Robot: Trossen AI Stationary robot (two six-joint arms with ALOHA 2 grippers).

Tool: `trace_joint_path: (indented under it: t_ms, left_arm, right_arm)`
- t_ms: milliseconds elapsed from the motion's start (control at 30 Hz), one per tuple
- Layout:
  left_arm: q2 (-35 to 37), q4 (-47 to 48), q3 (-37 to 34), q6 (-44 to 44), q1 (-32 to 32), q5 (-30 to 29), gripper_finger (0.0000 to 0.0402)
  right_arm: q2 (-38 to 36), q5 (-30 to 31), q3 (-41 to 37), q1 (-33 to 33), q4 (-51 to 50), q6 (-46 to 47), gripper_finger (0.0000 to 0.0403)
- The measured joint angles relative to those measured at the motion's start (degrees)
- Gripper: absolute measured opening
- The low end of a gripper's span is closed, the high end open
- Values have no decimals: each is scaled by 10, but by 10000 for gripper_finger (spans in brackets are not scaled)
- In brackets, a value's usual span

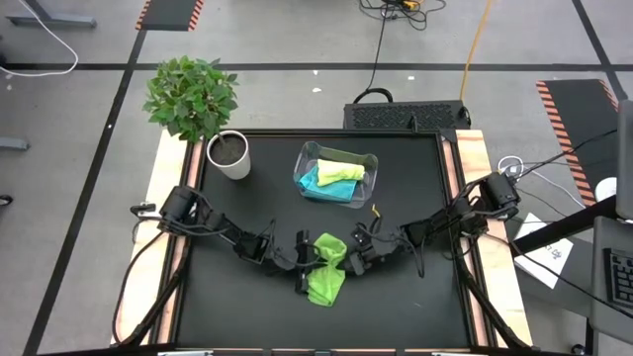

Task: Fold microfiber towels
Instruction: Put the green towel into the transparent bin

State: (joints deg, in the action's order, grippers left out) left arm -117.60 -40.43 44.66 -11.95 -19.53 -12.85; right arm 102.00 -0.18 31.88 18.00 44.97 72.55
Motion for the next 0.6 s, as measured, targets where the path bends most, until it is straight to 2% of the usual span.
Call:
trace_joint_path:
  t_ms: [167, 300, 433, 533, 600]
  left_arm:
    - [0, -1, -1, -7, -4, -7, 49]
    - [0, 10, -1, -27, -4, -12, 49]
    - [0, 23, -1, -49, -5, -23, 49]
    - [0, 16, -2, -49, -5, -23, 49]
    - [-1, 7, -2, -46, -5, -23, 49]
  right_arm:
    - [0, -60, -13, -22, -22, 5, 230]
    - [-14, -75, -50, -37, -14, 21, 275]
    - [-33, -50, -98, -44, 33, 34, 300]
    - [-47, -39, -140, -45, 81, 59, 303]
    - [-55, -11, -164, -27, 112, 83, 304]
